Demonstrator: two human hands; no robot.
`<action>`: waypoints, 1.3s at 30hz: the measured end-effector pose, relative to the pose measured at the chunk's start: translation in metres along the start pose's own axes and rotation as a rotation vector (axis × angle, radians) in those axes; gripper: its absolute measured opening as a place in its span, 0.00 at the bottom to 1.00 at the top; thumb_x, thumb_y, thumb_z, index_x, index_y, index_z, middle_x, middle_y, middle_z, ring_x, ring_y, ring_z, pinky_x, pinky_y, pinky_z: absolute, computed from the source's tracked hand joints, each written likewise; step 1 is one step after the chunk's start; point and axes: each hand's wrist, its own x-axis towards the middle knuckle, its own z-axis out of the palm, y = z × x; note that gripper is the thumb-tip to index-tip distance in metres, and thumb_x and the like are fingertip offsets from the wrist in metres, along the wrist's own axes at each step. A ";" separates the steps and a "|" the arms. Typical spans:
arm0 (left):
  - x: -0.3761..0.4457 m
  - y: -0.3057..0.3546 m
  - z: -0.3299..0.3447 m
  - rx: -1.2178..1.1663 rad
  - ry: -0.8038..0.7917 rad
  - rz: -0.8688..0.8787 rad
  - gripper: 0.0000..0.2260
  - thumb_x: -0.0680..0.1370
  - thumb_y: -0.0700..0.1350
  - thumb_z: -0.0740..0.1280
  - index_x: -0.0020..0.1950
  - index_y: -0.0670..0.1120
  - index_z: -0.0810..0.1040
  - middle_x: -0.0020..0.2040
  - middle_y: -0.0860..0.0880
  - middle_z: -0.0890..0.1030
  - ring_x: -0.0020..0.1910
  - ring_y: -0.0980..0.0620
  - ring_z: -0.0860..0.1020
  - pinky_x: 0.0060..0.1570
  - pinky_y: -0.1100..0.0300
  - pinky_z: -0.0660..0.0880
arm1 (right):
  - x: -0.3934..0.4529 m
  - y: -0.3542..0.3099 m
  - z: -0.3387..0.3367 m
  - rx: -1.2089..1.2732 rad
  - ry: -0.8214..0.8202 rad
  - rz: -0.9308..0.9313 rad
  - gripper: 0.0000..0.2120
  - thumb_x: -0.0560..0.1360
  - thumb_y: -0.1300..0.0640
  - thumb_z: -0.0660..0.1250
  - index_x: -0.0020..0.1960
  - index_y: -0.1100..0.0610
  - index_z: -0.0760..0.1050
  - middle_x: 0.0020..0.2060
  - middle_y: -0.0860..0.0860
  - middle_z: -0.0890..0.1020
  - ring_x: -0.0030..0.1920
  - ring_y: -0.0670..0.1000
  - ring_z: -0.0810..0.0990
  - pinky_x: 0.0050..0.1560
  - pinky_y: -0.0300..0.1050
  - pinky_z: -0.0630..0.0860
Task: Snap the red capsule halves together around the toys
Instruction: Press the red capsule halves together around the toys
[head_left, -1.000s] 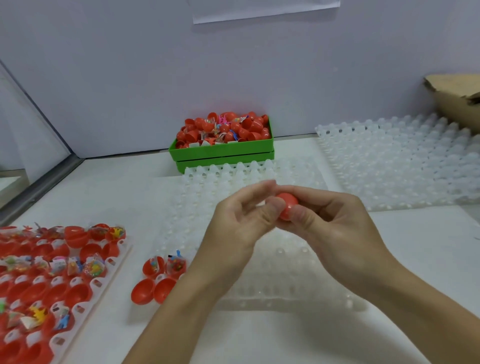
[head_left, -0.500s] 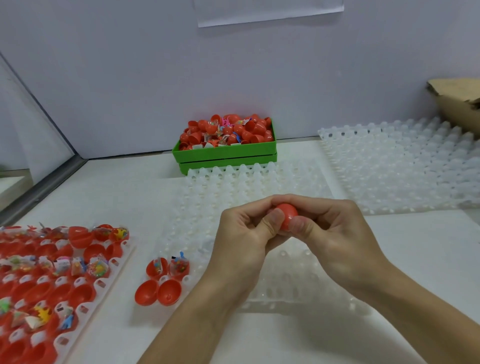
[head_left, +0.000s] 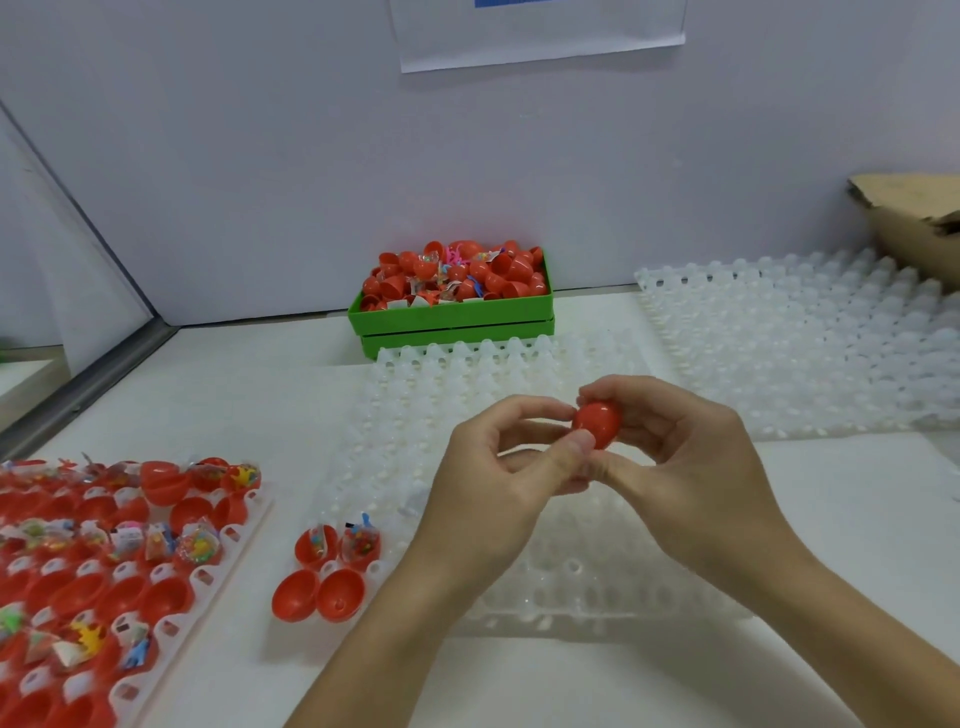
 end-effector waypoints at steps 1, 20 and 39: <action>0.000 -0.001 0.000 -0.003 0.003 -0.005 0.07 0.76 0.39 0.72 0.53 0.44 0.81 0.45 0.46 0.86 0.42 0.49 0.86 0.44 0.60 0.82 | -0.001 0.001 0.001 -0.033 -0.011 -0.021 0.21 0.64 0.64 0.80 0.54 0.50 0.82 0.46 0.46 0.86 0.50 0.46 0.85 0.53 0.38 0.80; 0.000 -0.005 0.000 0.117 0.144 0.091 0.12 0.75 0.30 0.70 0.45 0.48 0.84 0.39 0.52 0.85 0.36 0.51 0.85 0.40 0.65 0.80 | -0.003 0.002 0.001 -0.014 0.086 -0.026 0.23 0.69 0.76 0.72 0.43 0.47 0.85 0.35 0.45 0.87 0.39 0.44 0.86 0.44 0.32 0.80; 0.002 0.001 -0.003 0.051 0.132 0.186 0.06 0.76 0.42 0.71 0.52 0.49 0.81 0.48 0.53 0.84 0.49 0.54 0.82 0.43 0.67 0.78 | 0.000 -0.009 0.002 0.379 -0.117 0.279 0.10 0.76 0.57 0.66 0.48 0.57 0.86 0.41 0.58 0.87 0.41 0.56 0.87 0.41 0.39 0.81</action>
